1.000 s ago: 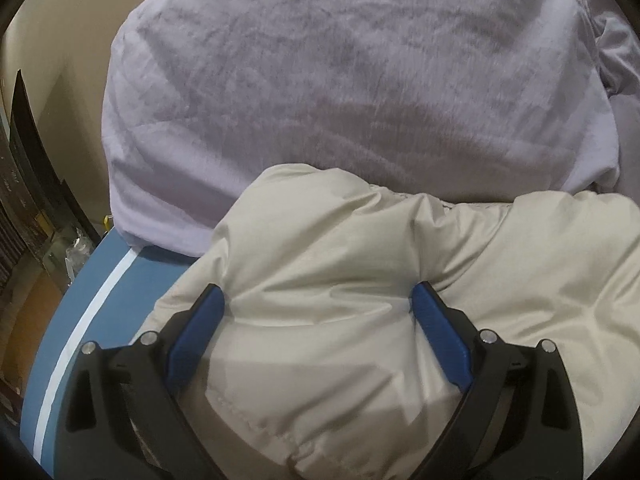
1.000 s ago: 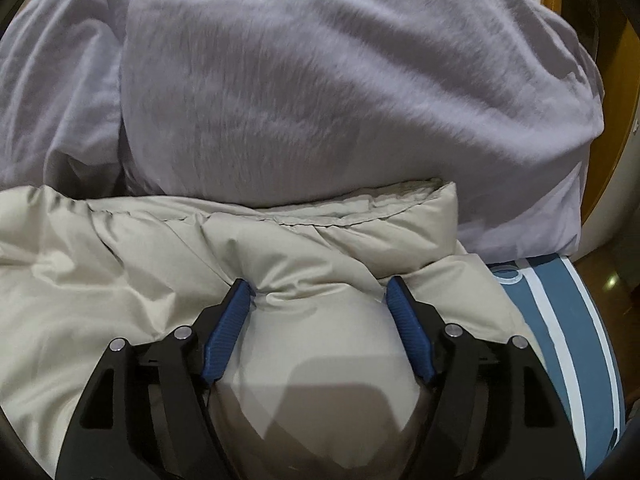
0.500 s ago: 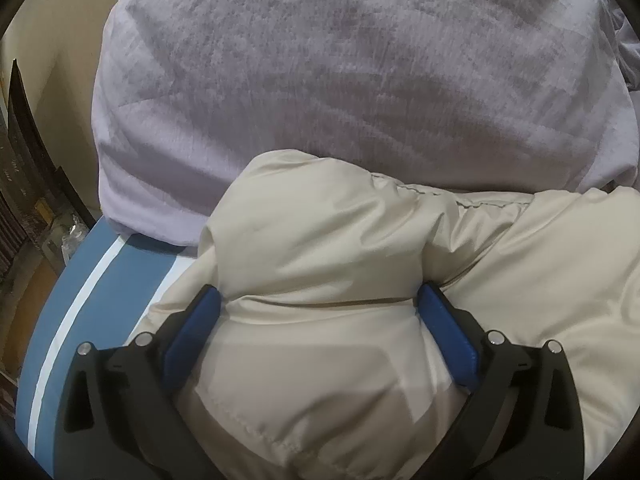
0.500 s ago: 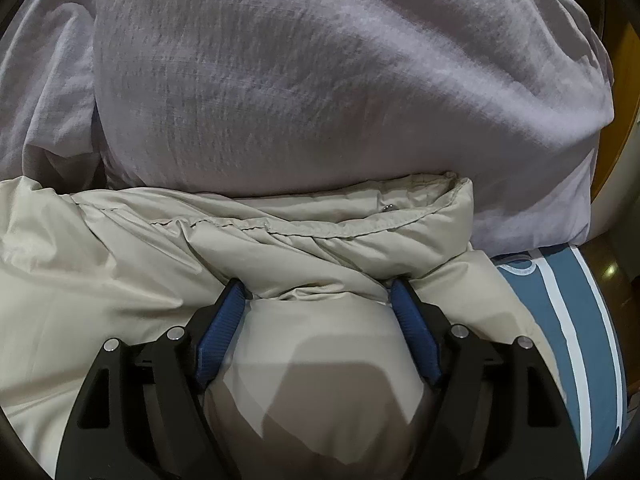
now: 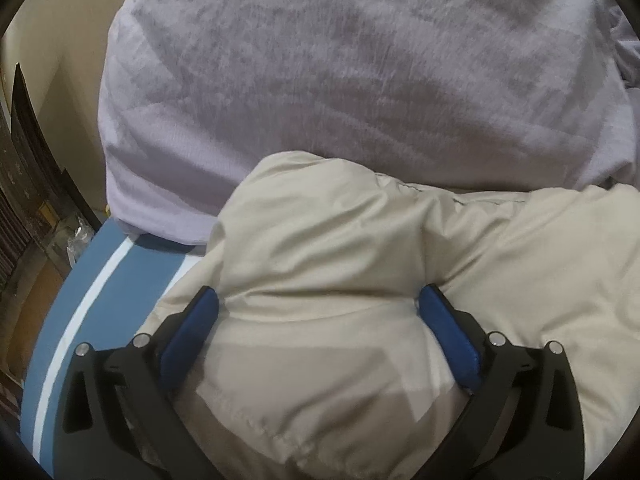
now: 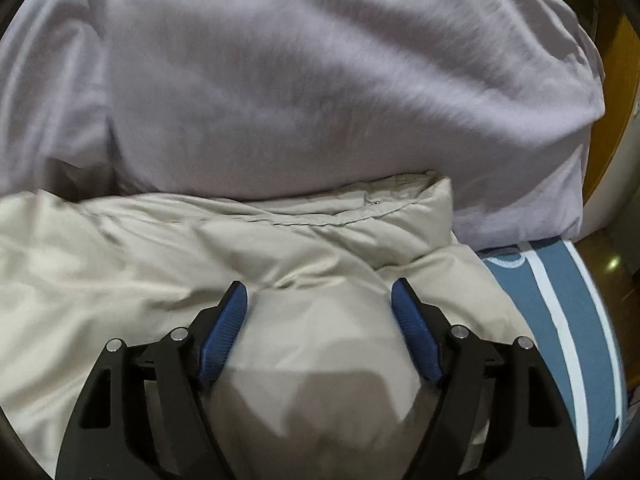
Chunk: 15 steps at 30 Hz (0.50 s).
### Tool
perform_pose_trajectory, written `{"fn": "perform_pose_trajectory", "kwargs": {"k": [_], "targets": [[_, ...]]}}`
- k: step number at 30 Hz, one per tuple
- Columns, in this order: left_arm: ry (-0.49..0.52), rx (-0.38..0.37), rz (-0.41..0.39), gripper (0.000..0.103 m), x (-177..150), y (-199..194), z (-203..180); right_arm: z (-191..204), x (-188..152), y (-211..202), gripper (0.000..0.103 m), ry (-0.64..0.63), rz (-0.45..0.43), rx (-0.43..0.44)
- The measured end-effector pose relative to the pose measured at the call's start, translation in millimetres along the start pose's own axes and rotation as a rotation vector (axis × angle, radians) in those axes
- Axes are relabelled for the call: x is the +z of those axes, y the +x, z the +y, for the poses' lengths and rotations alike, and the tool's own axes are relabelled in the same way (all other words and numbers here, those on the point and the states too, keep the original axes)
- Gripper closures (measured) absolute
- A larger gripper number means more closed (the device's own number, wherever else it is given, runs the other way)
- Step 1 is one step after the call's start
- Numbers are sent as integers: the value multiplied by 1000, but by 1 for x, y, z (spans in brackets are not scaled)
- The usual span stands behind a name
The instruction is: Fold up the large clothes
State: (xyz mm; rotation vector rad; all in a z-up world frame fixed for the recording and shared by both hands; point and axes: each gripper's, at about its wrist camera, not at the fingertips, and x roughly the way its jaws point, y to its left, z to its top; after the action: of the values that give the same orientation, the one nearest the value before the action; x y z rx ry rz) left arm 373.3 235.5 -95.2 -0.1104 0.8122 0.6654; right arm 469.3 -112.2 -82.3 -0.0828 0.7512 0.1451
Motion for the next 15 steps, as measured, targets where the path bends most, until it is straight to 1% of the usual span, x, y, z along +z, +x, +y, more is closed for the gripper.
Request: {"fn": "perform_pose_trajectory", "kwargs": {"k": [3,4,5,6,8,9,11,13,15], "targets": [[-11,-46,-28,4,-2,-25,0,9,4,-28,26,47,-25,80],[-13,-66,-36,4,-2,-34,-3,15,5,-36,26,47,-33,100],[-10,-103,-58,4,-1,-48,-8,23,7,-43,26,41,-42,132],[-6,-121,-73,4,-1,-56,-12,38,7,-54,26,23,-56,171],[5,-166,-110,4,0,-75,-25,57,6,-66,26,-17,-88,190],[9,-185,-118,4,1,-81,-33,72,4,-71,26,-59,-107,194],[20,-209,-108,4,1,-83,-48,90,0,-69,26,-106,-109,176],[29,-197,-94,4,-2,-76,-56,101,-5,-58,26,-113,-81,176],[34,-182,-69,4,-8,-62,-59,99,-9,-45,26,-99,-58,170]]}}
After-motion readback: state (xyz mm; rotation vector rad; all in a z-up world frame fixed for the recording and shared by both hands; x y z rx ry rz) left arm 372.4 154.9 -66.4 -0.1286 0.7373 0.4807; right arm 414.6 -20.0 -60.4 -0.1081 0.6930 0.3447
